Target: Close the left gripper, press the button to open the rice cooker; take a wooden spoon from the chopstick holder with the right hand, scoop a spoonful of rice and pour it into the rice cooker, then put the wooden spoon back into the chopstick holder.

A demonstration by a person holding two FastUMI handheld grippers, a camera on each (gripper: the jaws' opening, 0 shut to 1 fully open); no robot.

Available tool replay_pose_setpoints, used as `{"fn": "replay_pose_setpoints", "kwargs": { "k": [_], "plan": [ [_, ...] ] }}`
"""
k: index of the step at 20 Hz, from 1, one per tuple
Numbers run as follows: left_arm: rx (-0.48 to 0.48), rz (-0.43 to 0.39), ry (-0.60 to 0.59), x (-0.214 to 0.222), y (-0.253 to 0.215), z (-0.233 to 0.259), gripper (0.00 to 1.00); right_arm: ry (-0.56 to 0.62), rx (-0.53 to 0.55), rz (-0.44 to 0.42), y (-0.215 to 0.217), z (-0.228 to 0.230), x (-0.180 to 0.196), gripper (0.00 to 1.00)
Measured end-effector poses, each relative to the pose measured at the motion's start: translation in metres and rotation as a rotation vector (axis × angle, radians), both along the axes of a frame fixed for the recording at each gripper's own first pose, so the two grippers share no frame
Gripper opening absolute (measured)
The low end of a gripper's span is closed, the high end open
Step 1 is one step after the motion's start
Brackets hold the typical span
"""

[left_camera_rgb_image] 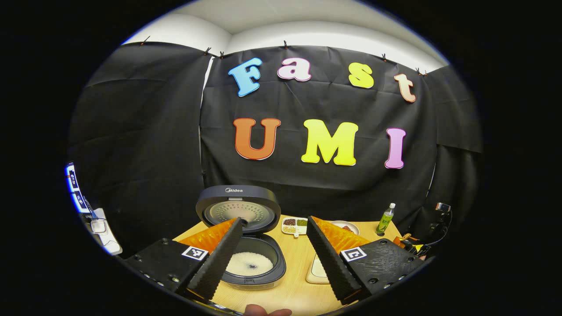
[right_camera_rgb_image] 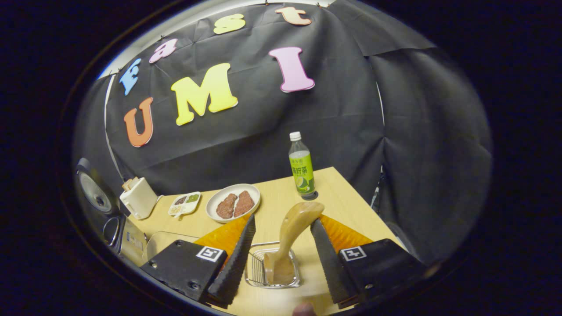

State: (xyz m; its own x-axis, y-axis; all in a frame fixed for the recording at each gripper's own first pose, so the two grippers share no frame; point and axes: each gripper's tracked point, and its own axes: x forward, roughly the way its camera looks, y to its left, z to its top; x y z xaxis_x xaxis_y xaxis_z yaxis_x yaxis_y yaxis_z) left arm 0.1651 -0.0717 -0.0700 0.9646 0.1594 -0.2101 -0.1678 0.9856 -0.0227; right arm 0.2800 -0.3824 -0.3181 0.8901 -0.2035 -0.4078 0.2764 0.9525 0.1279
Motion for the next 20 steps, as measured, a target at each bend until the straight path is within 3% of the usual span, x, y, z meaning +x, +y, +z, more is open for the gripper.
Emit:
{"fn": "replay_pose_setpoints", "kwargs": {
  "k": [3, 7, 11, 16, 20],
  "plan": [
    [0.030, 0.014, -0.017, 0.006, 0.009, 0.009, 0.94, -0.056, -0.048, -0.003, -0.009, 0.037, -0.002, 0.93],
    [0.056, 0.049, -0.056, 0.027, 0.032, 0.038, 0.94, -0.146, -0.106, 0.025, -0.002, 0.097, -0.007, 1.00],
    [0.072, 0.093, -0.025, 0.055, 0.061, 0.055, 0.94, -0.220, -0.145, 0.087, 0.019, 0.148, -0.022, 1.00],
    [-0.011, 0.116, 0.152, 0.113, 0.091, 0.023, 0.94, -0.264, -0.152, 0.135, 0.047, 0.186, -0.048, 0.99],
    [-0.017, 0.128, 0.245, 0.144, 0.119, 0.004, 0.95, -0.291, -0.188, 0.143, 0.054, 0.205, -0.069, 0.99]
  ]
}}
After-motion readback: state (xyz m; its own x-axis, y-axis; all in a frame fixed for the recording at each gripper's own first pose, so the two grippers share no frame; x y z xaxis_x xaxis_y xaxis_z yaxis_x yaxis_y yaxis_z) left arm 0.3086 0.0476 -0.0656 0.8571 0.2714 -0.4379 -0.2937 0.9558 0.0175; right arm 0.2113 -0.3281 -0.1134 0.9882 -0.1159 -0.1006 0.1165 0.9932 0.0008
